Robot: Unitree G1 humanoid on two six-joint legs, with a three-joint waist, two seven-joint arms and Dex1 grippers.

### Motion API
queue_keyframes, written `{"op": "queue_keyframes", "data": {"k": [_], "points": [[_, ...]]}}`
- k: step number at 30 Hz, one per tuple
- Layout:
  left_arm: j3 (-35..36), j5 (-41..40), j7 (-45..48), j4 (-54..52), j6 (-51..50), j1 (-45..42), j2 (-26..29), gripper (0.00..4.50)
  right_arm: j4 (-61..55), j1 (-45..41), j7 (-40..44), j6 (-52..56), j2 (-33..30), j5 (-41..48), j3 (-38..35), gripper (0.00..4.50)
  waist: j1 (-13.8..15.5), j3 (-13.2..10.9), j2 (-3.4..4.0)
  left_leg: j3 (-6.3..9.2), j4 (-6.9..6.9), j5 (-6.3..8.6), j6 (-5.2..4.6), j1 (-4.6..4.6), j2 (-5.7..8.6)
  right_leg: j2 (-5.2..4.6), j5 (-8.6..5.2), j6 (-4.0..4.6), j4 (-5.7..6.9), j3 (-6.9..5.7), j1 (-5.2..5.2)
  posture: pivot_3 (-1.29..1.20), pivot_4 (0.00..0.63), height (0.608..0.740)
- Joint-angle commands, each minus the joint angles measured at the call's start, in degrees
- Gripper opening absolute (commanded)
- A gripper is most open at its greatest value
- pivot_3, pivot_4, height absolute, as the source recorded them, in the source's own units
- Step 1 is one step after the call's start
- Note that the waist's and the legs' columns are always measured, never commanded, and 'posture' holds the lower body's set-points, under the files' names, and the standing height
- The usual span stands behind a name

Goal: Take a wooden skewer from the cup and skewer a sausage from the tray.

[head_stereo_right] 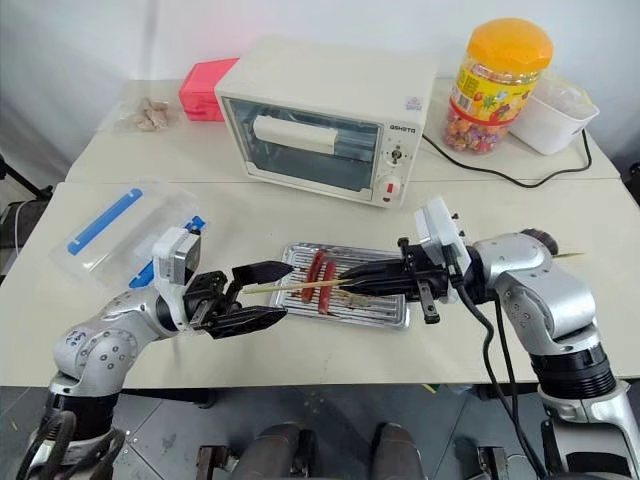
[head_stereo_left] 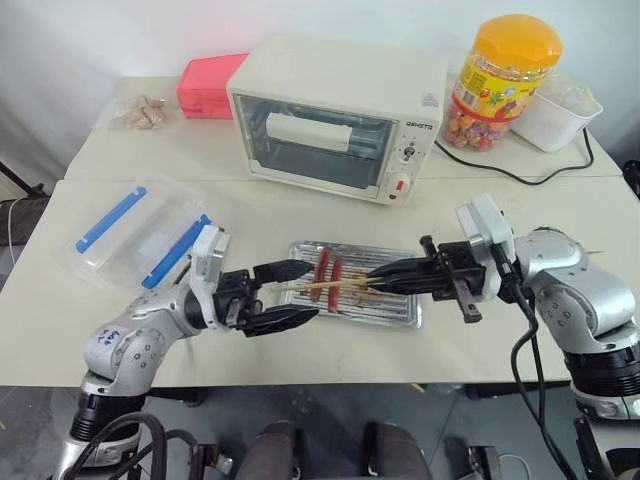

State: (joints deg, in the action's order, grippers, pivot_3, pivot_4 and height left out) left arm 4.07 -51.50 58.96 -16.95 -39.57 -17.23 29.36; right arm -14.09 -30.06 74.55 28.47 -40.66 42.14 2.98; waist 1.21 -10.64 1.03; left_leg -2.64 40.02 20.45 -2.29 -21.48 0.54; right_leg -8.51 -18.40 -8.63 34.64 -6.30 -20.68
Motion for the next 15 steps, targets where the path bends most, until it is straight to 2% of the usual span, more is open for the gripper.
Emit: {"op": "queue_keyframes", "data": {"k": [1,3,6,15], "points": [[-0.3,-1.3,0.8,-0.5,-0.3,-0.7,-0.2,4.5,-1.3,0.2,0.0,-0.8,0.6,-0.4,-0.3,0.03,0.0,0.0,0.0,0.0,0.0,0.0,0.0,0.0,0.0,0.0,0.0,0.0,0.0,0.0,0.0,0.0,0.15,0.74],[-0.5,-1.3,0.7,-0.5,-0.5,-0.9,-0.4,4.5,-1.1,0.5,0.1,-1.3,0.6,-1.1,-0.4,0.03,0.0,0.0,0.0,0.0,-0.01,0.0,0.0,0.0,0.0,0.0,0.0,0.0,0.0,0.0,0.0,0.0,0.15,0.74],[-0.7,-1.1,1.1,-0.2,-0.5,-0.9,-0.3,3.95,-1.1,0.7,0.1,-1.5,0.8,-1.4,-0.5,0.0,0.0,0.0,0.0,0.0,0.0,0.0,0.0,0.0,0.0,0.0,0.0,0.0,0.0,0.0,0.0,0.0,0.15,0.74],[-1.3,0.0,1.1,0.0,0.2,-0.7,-0.7,1.14,-1.4,1.3,0.0,-1.9,1.1,-1.8,-0.8,0.0,0.0,0.0,-0.01,0.0,0.0,0.0,0.0,0.0,0.01,0.0,0.0,0.0,-0.01,0.0,0.0,0.0,0.15,0.74]]}}
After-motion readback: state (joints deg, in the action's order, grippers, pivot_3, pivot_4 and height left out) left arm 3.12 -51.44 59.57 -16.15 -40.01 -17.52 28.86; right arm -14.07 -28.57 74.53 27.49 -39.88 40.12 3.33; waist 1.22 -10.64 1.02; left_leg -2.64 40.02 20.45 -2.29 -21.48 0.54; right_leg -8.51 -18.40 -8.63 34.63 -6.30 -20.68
